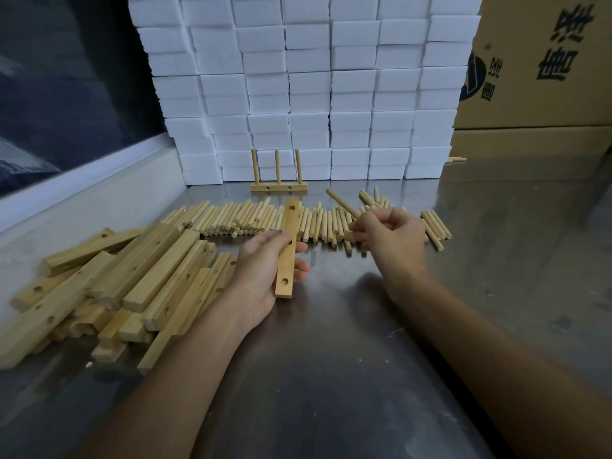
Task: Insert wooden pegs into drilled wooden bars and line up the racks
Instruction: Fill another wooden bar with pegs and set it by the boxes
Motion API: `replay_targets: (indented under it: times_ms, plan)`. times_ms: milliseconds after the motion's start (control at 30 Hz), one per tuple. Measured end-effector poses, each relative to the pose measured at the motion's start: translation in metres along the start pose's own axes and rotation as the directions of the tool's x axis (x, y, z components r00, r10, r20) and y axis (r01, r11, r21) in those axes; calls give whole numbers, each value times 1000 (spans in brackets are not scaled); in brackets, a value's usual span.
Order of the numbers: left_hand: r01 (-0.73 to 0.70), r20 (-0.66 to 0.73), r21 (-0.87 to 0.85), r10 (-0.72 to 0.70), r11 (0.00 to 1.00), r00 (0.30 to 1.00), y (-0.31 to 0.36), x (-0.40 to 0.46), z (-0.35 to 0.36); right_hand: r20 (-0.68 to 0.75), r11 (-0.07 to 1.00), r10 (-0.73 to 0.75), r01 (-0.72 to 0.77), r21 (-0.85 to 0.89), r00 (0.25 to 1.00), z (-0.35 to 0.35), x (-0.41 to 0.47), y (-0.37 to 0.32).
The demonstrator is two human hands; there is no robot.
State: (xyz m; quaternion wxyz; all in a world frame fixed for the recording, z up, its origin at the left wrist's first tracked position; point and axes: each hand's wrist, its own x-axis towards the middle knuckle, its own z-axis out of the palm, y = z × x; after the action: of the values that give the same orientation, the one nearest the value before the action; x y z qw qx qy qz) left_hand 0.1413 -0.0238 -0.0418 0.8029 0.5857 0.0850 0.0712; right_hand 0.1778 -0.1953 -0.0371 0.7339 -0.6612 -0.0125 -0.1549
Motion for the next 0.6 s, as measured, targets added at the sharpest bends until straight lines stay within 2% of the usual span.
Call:
replay_targets:
  times_ms: [167,267,400,600]
  plan:
    - [-20,-10,-1,20,1000,1000,-3,2,-1,168,999,20,-24,26,986,5,-5,3]
    - [-29,-10,16,29,999,1000,-3,3,-1,235,996,-8,29,-85,972,8,-6,4]
    - [-27,15,4,27,1000,1000,-3,2,-2,234,995,19,5,-103,972,11,-6,8]
    - [-41,30,1,41,999,999,-2,0,-1,203,973,-84,124,-193,976,11,-5,12]
